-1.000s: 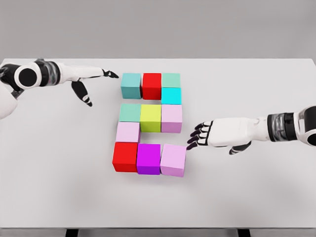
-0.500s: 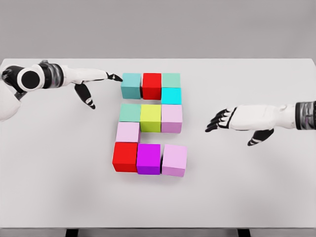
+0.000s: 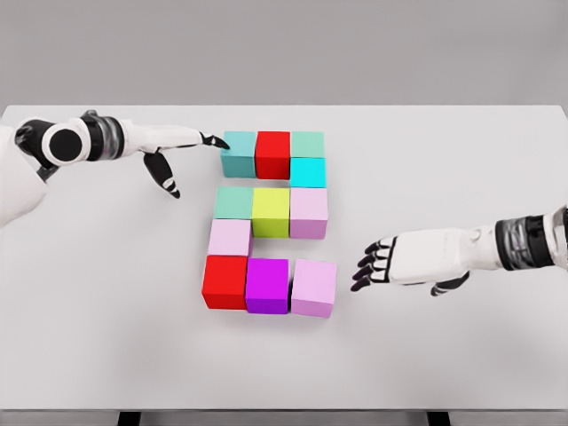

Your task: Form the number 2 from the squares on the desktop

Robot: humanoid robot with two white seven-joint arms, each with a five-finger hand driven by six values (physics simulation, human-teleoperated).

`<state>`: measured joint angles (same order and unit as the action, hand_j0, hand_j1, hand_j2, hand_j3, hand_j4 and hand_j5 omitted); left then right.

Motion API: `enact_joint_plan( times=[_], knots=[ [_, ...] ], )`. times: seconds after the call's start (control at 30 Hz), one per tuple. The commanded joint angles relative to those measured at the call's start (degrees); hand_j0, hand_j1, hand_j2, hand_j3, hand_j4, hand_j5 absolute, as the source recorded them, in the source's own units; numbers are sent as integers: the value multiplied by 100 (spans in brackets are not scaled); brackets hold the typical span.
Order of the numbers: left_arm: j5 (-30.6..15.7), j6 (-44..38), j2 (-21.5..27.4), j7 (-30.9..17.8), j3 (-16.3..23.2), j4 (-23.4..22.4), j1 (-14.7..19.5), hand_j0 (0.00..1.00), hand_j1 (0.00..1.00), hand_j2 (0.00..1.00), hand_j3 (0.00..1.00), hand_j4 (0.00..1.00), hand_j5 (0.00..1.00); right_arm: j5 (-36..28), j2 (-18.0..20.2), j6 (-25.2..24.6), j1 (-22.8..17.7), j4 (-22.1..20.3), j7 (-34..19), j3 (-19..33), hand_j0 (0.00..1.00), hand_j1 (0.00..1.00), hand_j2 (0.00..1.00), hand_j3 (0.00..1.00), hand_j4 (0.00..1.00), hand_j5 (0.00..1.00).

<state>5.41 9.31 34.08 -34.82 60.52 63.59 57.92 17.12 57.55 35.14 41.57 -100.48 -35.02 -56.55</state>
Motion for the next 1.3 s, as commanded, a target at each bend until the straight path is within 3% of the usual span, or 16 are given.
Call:
enact_joint_plan(
  times=[0.0,0.47,1.27],
  knots=[
    [-13,-8,-6,2,-5,5,0,100,100,100,100,100,100,2,-86,-14,0,-7,2,-23,100,100,100,100,100,100],
    [-48,18,178,10,-67,-4,44,100,100,100,100,100,100,28,-296,-14,35,-7,2,-41,100,100,100,100,100,100],
    [-31,36,178,10,-58,-13,44,100,100,100,100,100,100,55,-341,-14,158,64,2,-41,100,100,100,100,100,100]
  ],
)
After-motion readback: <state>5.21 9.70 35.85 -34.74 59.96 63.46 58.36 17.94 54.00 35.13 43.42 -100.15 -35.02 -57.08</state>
